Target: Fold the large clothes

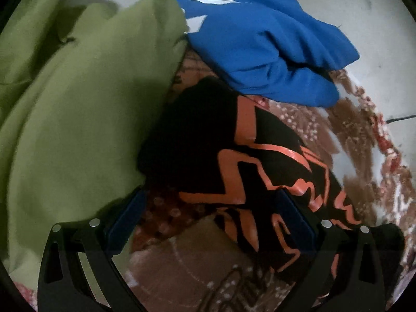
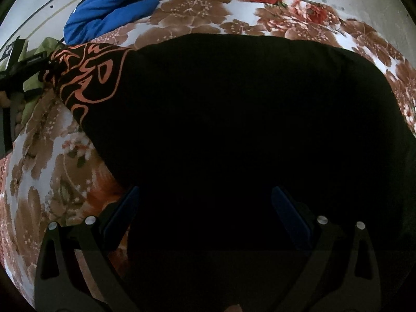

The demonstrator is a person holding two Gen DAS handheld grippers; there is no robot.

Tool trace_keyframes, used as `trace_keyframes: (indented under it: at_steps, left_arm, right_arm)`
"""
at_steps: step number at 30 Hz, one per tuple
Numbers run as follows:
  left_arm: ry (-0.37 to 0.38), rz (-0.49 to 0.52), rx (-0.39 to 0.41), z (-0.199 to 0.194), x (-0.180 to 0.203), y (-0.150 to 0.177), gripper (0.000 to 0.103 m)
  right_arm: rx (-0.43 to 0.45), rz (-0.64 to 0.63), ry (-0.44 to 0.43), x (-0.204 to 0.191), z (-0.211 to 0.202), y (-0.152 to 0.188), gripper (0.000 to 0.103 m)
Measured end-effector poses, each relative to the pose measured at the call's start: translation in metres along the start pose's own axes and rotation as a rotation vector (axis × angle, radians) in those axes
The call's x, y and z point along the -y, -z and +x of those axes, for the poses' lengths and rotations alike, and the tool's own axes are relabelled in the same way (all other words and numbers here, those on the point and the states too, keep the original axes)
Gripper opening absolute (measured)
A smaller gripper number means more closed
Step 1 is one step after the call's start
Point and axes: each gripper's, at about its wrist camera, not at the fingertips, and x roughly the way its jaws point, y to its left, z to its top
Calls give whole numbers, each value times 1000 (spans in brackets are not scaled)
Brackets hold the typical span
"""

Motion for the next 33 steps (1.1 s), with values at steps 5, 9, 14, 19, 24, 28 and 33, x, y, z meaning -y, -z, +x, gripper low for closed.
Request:
trace_keyframes:
  at_steps: [5,9,14,19,24,28,33]
  left_arm:
    - [59,-4,12,6,2,-6,82]
    - [80,64,13,6,19,-10,32]
    - [172,106,19,-2,35,-11,19]
    - [208,181,79,-40,56,-8,18]
    - [279,187,133,-82,82,2,18]
    - [394,209,139,-113,117,14,17]
    - [478,293,148,-151,175,31,17]
  right_arm:
    - [11,-12,8,-1,6,3,99]
    - [29,-16,17,-2,8,7,99]
    - [66,11,21,0,1,8,99]
    - [92,27,45,2,-31,16,99]
    - [103,63,1,5,-50,29,99]
    - [38,27,22,0,-33,44,99]
    - [35,15,18,4,-24,55,99]
